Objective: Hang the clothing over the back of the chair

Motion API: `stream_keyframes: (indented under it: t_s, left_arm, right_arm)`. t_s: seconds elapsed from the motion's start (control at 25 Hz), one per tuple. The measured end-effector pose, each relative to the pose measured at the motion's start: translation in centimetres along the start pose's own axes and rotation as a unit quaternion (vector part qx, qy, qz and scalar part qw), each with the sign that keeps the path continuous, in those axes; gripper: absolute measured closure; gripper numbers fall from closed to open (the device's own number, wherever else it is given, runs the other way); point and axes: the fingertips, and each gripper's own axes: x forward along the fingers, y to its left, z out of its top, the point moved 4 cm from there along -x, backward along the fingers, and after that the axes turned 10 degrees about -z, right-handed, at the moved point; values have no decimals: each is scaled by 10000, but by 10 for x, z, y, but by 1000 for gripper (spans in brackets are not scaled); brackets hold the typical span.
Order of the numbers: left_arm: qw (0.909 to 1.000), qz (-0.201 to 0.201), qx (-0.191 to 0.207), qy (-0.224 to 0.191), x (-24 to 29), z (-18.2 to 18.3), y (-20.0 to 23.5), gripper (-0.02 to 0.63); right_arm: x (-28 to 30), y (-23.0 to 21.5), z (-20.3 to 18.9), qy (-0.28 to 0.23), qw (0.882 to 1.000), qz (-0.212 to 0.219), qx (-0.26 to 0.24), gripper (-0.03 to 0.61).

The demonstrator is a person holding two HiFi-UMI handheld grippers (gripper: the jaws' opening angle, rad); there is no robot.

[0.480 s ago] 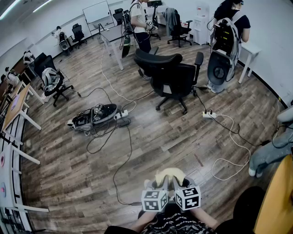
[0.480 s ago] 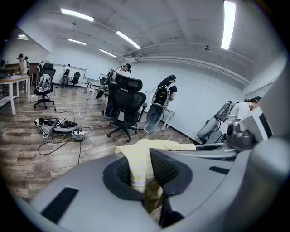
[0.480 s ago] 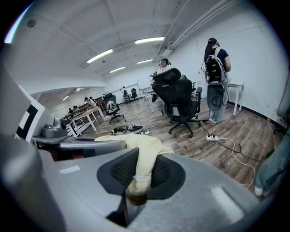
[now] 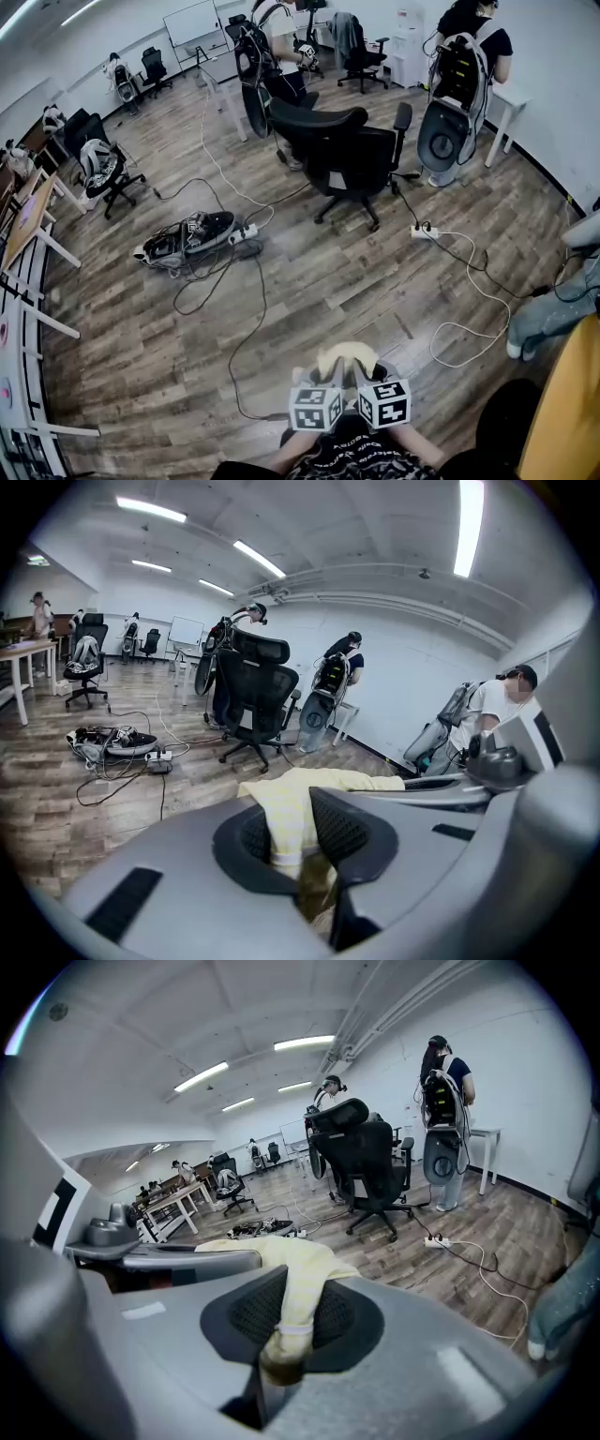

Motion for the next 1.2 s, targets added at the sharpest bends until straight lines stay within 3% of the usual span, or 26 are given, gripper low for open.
stream_keyframes:
  t_s: [0.44,0.76,1.2]
  left_arm:
    - [9999,-42,95,-1,10,9,-9,558]
    - [9998,-177,133,-12,24,18,0,558]
    - [9984,-532,208,-6,59,69,39,558]
  right_arm:
    - [-2,-15,8,-30,9994,163,316,534]
    - [10,-21,17,-90,9994,44,338,534]
    - [55,-23,67,-137,9991,-218,333,534]
